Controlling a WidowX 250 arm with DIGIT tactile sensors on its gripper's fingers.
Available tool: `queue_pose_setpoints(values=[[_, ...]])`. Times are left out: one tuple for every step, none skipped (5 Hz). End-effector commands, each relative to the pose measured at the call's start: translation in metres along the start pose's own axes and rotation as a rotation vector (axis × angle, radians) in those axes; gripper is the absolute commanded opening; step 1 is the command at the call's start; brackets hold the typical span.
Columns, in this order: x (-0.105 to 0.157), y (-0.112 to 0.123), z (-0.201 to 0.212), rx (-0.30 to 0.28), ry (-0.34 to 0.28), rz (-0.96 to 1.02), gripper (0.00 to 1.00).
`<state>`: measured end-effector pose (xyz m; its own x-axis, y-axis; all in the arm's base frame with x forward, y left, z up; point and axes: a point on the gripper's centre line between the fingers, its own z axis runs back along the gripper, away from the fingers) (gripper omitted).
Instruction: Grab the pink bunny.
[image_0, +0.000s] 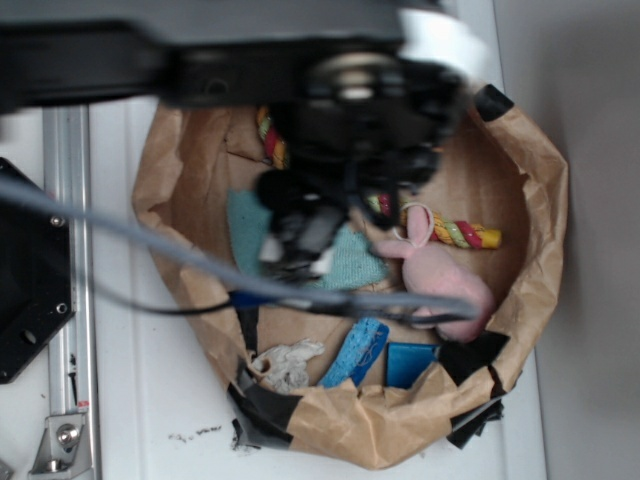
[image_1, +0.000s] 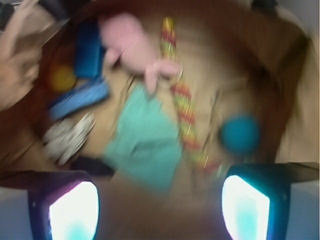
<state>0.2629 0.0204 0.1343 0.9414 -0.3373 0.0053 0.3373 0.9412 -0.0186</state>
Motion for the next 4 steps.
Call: queue_pose_setpoints(values=[[0.060, -0.049, -0.038, -0.003, -0.109, -0.381, 1.00], [0.057, -0.094, -0.055, -0.031, -0.131, -0.498, 1.00], [0.072, -0.101, -0.067, -0.039, -0.151, -0.494, 1.00], [0.088, -0.082, -0.077, 0.079, -0.094, -0.407, 1.00]])
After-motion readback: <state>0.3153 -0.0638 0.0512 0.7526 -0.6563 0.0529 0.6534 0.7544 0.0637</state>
